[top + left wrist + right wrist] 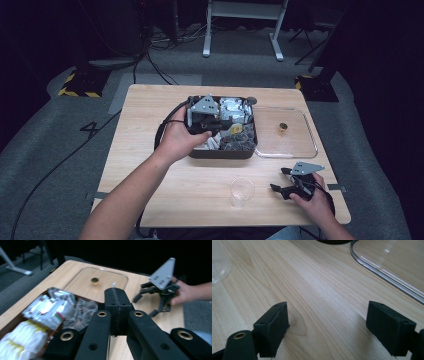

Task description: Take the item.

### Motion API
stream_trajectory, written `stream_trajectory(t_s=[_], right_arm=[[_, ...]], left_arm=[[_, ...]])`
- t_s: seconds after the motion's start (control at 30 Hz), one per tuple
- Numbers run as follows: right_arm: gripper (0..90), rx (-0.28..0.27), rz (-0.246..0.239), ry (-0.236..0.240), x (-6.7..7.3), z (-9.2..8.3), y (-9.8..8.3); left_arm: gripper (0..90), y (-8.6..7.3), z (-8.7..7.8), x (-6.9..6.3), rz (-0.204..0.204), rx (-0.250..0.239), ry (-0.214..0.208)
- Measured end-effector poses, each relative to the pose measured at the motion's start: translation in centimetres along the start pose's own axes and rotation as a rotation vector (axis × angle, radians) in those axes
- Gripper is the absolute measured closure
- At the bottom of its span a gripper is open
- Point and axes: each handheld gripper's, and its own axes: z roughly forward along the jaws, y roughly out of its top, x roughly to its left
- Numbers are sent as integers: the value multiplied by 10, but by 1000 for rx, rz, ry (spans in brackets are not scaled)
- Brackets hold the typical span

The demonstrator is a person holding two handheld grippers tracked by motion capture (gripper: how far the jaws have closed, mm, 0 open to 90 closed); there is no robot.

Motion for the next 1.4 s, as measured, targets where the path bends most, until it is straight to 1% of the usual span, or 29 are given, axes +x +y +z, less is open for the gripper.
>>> stream_trajectory(t_s=[0.03, 0.07, 0.13, 0.2, 0.23, 0.27, 0.37, 0.4, 0.47, 0.5, 0.53, 0.57, 0.67, 0.7, 0.8, 0.87, 0.9, 0.97, 1.0, 1.07, 1.13, 1.23, 1.27, 1.33, 1.4], right_arm=[[184, 0, 0, 0, 0, 0, 0], [184, 0, 0, 0, 0, 0, 0], [184, -1, 0, 0, 0, 0, 0], [184, 0, 0, 0, 0, 0, 0], [184, 0, 0, 0, 0, 0, 0], [184, 0, 1, 0, 0, 0, 0], [184, 0, 0, 0, 0, 0, 0], [184, 0, 0, 0, 0, 0, 0], [184, -1, 0, 0, 0, 0, 0], [184, -1, 0, 0, 0, 0, 0], [184, -1, 0, 0, 0, 0, 0], [184, -1, 0, 0, 0, 0, 0], [184, -1, 0, 0, 0, 0, 0], [184, -1, 0, 0, 0, 0, 0], [184, 0, 2, 0, 0, 0, 0], [184, -1, -1, 0, 0, 0, 0], [184, -1, -1, 0, 0, 0, 0], [184, -2, 1, 0, 0, 0, 0], [184, -2, 1, 0, 0, 0, 0], [184, -2, 1, 0, 0, 0, 0], [184, -1, -1, 0, 0, 0, 0], [184, 0, 0, 0, 0, 0, 0], [184, 0, 0, 0, 0, 0, 0], [184, 0, 0, 0, 0, 0, 0], [184, -1, 0, 0, 0, 0, 0]], left_arm=[[900, -1, 1, -8, 16, -5, -24], [900, -1, 1, -8, 16, -5, -24], [900, -4, 3, -21, 36, -14, -54], [900, -7, 7, -30, 54, -12, -77], [900, -7, 7, -30, 54, -12, -77], [900, -10, 11, -40, 71, -9, -102], [900, -14, 17, -53, 90, -16, -138], [900, -14, 17, -53, 90, -16, -138], [900, -16, 21, -61, 97, -21, -163], [900, -18, 23, -66, 108, -21, -175], [900, -18, 23, -66, 108, -21, -175], [900, -20, 25, -69, 107, -23, -179], [900, -24, 28, -75, 111, -26, -202], [900, -28, 31, -79, 111, -23, -213], [900, -32, 33, -81, 113, -21, -222], [900, -38, 38, -86, 101, -23, -240], [900, -38, 38, -86, 101, -23, -240], [900, -46, 44, -88, 93, -26, -255], [900, -46, 44, -88, 93, -26, -255], [900, -53, 50, -88, 73, -27, -262], [900, -57, 54, -87, 69, -23, -248], [900, -61, 58, -87, 65, -21, -241], [900, -65, 62, -86, 61, -22, -236], [900, -69, 66, -86, 66, -22, -230], [900, -74, 70, -85, 57, -26, -227]])
